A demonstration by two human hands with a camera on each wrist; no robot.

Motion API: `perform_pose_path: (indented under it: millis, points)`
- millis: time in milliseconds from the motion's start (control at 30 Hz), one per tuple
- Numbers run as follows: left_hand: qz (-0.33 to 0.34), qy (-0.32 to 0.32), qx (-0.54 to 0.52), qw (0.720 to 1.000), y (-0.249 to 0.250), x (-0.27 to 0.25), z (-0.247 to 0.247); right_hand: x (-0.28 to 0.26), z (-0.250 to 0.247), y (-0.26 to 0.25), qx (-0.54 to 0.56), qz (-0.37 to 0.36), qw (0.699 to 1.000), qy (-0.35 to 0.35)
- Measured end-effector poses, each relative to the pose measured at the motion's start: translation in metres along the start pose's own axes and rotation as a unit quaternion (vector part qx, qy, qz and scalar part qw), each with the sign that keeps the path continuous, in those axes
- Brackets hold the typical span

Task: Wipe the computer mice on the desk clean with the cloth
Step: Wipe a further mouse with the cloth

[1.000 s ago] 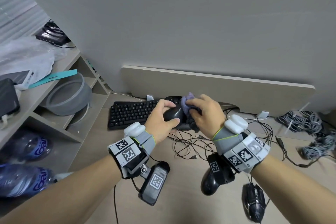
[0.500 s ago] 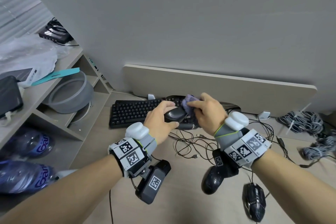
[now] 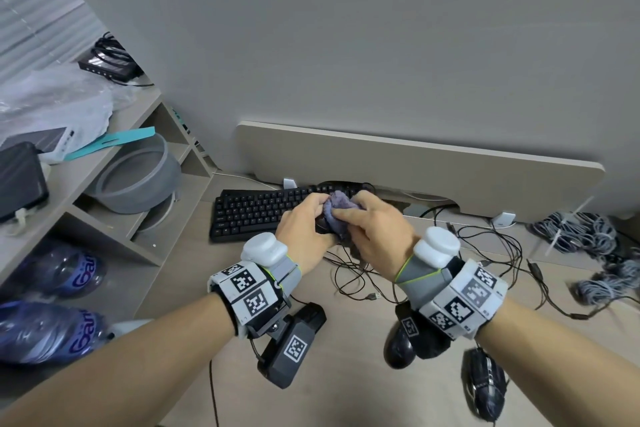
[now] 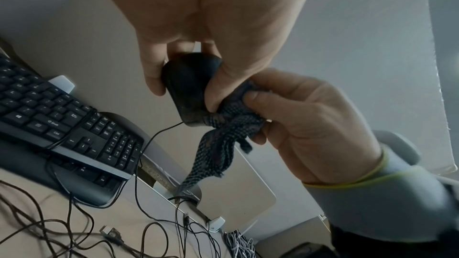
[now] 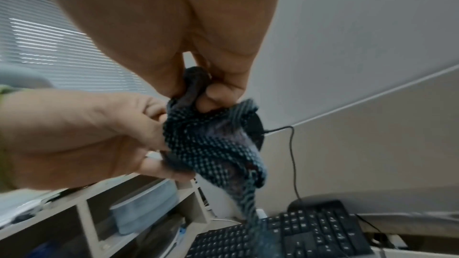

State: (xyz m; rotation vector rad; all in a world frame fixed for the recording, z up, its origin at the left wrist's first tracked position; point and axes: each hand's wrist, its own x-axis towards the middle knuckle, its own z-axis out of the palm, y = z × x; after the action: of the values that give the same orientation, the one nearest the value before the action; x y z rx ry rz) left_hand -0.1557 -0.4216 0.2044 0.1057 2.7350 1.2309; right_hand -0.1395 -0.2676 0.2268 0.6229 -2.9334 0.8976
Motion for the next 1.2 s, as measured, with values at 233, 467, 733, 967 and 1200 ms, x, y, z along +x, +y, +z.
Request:
perform_pose_path:
  millis: [233,467,733,967,1200]
  points:
    - [-0.004,-0.002,0.015,1.0,0.005,-0.002,0.0,0.005,0.001,0.003,-0.03,0.057,0.998,0.016]
    - [-0.012,-0.011,0.025,1.0,0.005,-0.006,-0.003,0.008,-0.004,0.025,-0.013,0.116,0.993,0.037]
    - [-0.021,-0.01,0.02,1.0,0.005,-0.002,-0.003,0.01,0.002,0.019,-0.016,0.078,0.995,0.065]
    - [-0.021,-0.01,-0.001,1.0,0.003,0.001,-0.003,0.004,0.002,0.006,0.011,-0.005,0.999,0.045]
    - [-0.025,-0.011,-0.019,0.999,0.002,0.004,-0.001,0.002,0.003,0.019,-0.009,0.04,0.999,0.027]
